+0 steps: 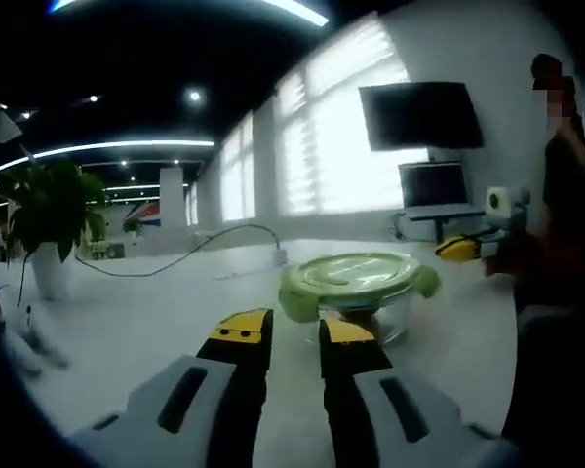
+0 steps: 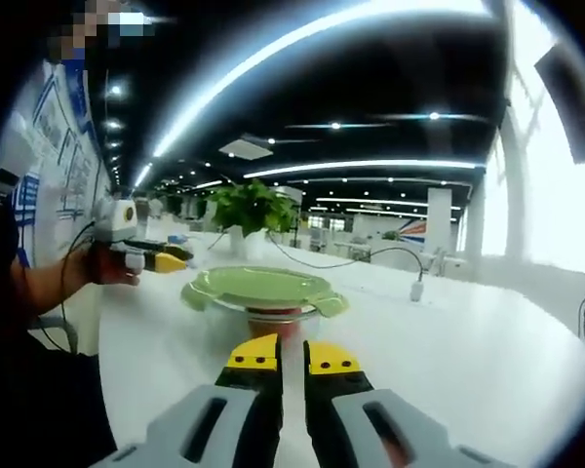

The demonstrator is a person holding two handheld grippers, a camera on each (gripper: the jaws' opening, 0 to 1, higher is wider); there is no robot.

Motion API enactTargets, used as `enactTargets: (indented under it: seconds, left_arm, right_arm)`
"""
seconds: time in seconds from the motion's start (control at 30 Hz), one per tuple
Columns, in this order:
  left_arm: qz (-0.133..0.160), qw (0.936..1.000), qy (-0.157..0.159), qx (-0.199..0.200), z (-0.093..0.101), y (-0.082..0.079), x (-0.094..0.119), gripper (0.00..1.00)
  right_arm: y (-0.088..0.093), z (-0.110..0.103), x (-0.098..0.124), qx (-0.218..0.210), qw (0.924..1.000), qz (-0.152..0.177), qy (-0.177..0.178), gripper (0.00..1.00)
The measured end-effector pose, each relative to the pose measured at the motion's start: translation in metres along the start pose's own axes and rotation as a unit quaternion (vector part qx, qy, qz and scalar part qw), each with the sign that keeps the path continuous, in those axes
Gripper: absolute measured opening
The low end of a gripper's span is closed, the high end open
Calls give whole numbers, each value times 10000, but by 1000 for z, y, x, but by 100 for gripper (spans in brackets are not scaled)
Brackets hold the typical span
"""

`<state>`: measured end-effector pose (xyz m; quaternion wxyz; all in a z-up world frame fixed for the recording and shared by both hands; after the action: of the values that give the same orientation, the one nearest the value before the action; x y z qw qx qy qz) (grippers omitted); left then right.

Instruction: Open container latches remove lid place lid upside down on tabletop take tomato from container place on tabletop

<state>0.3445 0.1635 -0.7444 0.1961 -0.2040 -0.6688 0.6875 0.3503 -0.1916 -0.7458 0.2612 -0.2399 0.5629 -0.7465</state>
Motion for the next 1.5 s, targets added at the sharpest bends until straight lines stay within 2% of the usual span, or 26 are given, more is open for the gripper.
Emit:
enactTargets:
  seconds: [0.23, 0.47, 0.57, 0.8, 0.9, 1.03, 1.1, 1.23, 1.47, 1.5]
  left_arm:
    - [-102, 9999, -39, 9, -2, 11, -3, 21]
    - [3, 9999, -12, 171, -1, 12, 0, 21]
    - [-50, 9999, -6, 98, 1, 14, 0, 20]
    - [-32, 9999, -15, 115, -1, 15, 0, 20]
    - [-89, 9999, 30, 76, 0, 17, -1, 20]
    - [-162, 9998, 65, -27, 2, 18, -1, 20]
    - [-155, 9998, 84, -16, 2, 18, -1, 20]
    - [-148, 9999, 41, 11, 1, 18, 0, 20]
    - [-138, 9999, 56, 79, 1, 18, 0, 20]
    - [-141, 9998, 69, 94, 0, 18, 0, 20]
  right_arm:
    - [7, -3, -4, -60, 10000, -47, -9, 4]
    - [3, -1, -5, 50, 10000, -33, 49, 4]
    - [0, 2, -4, 108, 9998, -6, 142, 4]
    - [-2, 12, -12, 662, 9968, -115, 439, 5]
    - [-7, 17, -20, 1124, 9918, -141, 594, 9]
    - [-7, 21, -31, 1472, 9861, -223, 731, 12]
    - [-7, 23, -35, 1837, 9791, -323, 815, 12]
    - [-9, 21, -40, 2024, 9756, -300, 800, 13]
    - [-11, 17, -47, 3057, 9478, -476, 773, 14]
    - [-11, 16, -48, 3090, 9467, -433, 801, 14]
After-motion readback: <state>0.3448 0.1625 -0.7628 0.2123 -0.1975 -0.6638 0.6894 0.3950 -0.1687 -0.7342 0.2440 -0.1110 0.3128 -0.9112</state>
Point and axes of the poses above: the point that each gripper's makers call its tool centre point, and the gripper's own axes: x roughly backward along the fingers, z roughly to its right, y roughly out of its underside, the point moved 9 cm from there along x, roughly backward along the fingers, and after that the axes turned 6 degrees about x, right-handed, at the moved point
